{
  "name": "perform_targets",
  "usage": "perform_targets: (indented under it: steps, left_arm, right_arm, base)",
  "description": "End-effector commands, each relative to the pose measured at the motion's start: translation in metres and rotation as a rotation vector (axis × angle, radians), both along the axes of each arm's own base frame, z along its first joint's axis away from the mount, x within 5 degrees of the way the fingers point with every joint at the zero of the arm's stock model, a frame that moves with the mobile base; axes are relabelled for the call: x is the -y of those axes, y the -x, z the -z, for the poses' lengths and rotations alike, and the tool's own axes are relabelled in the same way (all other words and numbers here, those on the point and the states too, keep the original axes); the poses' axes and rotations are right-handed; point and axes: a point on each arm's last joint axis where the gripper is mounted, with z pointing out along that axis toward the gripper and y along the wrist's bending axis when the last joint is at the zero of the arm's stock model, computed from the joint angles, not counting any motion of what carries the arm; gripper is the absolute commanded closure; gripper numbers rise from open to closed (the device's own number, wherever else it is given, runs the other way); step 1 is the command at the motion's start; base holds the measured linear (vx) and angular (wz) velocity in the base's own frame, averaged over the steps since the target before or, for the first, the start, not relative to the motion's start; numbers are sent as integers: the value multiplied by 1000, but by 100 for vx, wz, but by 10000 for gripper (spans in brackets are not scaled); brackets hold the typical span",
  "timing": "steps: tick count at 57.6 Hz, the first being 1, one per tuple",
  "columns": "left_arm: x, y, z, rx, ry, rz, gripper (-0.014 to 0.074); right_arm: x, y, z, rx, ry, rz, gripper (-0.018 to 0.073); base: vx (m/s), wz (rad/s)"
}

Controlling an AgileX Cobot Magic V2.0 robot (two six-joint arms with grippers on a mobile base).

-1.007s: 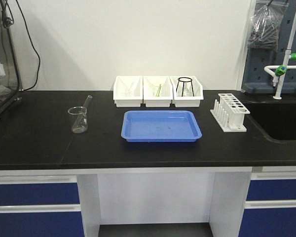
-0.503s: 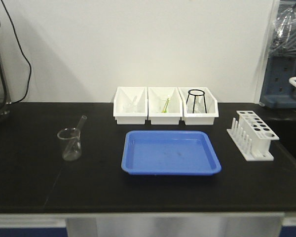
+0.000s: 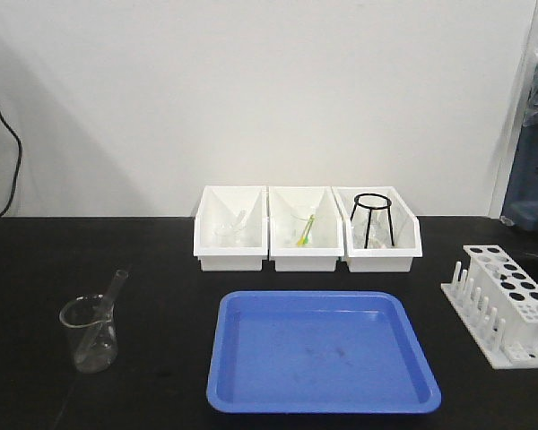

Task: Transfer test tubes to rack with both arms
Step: 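Drive the base toward the white bins on the bench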

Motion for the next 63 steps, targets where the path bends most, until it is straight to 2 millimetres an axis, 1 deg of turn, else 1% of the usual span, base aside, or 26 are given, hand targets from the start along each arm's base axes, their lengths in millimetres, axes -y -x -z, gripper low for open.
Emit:
perform_targets:
  steps: [1,36,63]
  left_arm:
    - [0,-1,2,52,20,-7,617]
    - [0,-1,2,52,20,-7,617]
    - [0,-1,2,52,20,-7,617]
  right_arm:
    - [1,0,-5,81,14,6,567]
    - [1,0,-5,81,14,6,567]
    - [1,0,-5,81,14,6,567]
  base:
    - [38,-4]
    - [30,1]
    - [7,3]
